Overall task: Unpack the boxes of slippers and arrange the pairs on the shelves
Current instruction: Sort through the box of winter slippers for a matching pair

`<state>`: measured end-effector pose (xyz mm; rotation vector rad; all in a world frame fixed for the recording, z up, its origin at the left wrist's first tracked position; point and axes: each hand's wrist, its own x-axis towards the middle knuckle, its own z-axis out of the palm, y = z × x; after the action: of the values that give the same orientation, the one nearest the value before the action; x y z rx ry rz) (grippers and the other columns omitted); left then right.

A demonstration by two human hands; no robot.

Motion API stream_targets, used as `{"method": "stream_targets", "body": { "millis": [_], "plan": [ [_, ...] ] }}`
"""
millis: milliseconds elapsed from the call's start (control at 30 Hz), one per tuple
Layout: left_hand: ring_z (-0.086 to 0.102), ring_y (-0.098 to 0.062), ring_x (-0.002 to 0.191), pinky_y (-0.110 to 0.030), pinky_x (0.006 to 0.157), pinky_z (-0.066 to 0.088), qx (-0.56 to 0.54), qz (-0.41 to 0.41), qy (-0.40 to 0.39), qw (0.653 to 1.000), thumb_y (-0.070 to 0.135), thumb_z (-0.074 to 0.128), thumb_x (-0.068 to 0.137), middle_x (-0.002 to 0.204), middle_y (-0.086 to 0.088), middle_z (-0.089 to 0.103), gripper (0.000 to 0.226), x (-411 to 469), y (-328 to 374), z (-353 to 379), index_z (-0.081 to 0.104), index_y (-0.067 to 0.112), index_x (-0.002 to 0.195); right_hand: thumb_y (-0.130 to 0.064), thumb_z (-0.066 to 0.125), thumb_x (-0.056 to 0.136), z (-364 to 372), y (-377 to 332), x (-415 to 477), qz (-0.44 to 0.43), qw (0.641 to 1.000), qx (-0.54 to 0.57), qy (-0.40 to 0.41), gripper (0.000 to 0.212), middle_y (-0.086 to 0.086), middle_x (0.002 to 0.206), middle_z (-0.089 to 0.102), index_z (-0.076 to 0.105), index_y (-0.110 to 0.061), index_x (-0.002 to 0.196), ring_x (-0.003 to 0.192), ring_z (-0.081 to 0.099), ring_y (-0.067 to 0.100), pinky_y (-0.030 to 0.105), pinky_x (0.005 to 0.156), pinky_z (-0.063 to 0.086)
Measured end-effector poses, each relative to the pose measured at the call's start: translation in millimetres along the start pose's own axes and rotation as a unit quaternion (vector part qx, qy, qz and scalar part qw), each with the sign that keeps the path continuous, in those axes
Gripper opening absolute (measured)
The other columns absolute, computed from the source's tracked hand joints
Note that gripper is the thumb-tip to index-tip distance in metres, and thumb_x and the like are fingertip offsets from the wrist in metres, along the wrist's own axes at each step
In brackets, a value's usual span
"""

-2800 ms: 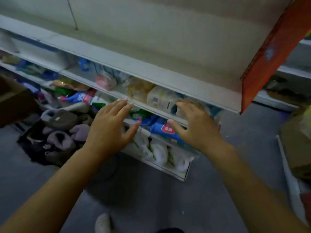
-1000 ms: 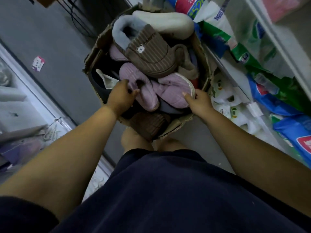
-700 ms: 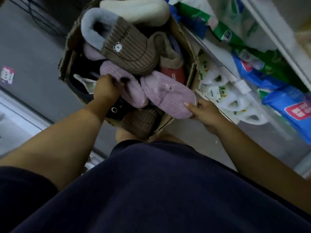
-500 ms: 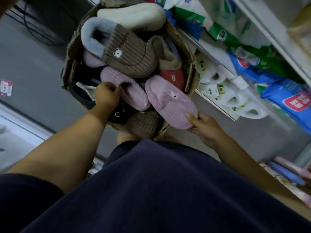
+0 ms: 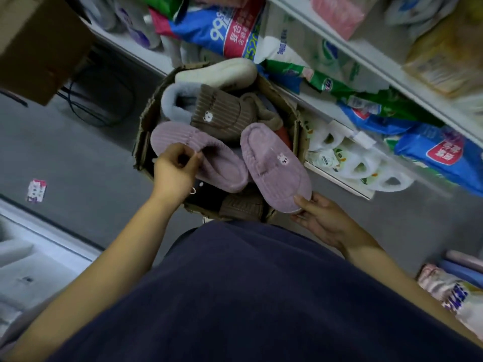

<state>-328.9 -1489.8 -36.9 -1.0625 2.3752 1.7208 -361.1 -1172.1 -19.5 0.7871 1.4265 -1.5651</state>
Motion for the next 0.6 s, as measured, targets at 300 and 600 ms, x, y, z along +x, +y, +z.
{"method": "stream_targets", "body": {
  "millis": [300,600],
  "plan": [
    [0.054,-0.014,0.109,-0.031,0.095,0.047,0.086,0.047,-0.02,0.995,0.02,0.071,0.093,0.12,-0.005,0.055,0.011,4,-9,-49,0.066,0.01,0.091,-0.01,0.065,0.094,32,2,-9,-0.109,0.991,0.059,0.045,0.03,0.014,0.121,0.071,0.061,-0.002,0.123,0.11,0.069,0.023,0.037,0.092,0.058],
    [0.059,-0.018,0.079,-0.035,0.073,0.054,0.021,-0.016,-0.049,0.998,0.006,0.067,0.094,0.087,-0.012,0.064,0.013,-4,-26,-55,0.062,-0.005,0.092,-0.033,0.064,0.097,65,-30,1,-0.235,0.952,-0.163,0.109,0.017,0.006,0.111,0.074,0.068,-0.019,0.106,0.1,0.07,0.016,0.031,0.086,0.058]
  ]
}}
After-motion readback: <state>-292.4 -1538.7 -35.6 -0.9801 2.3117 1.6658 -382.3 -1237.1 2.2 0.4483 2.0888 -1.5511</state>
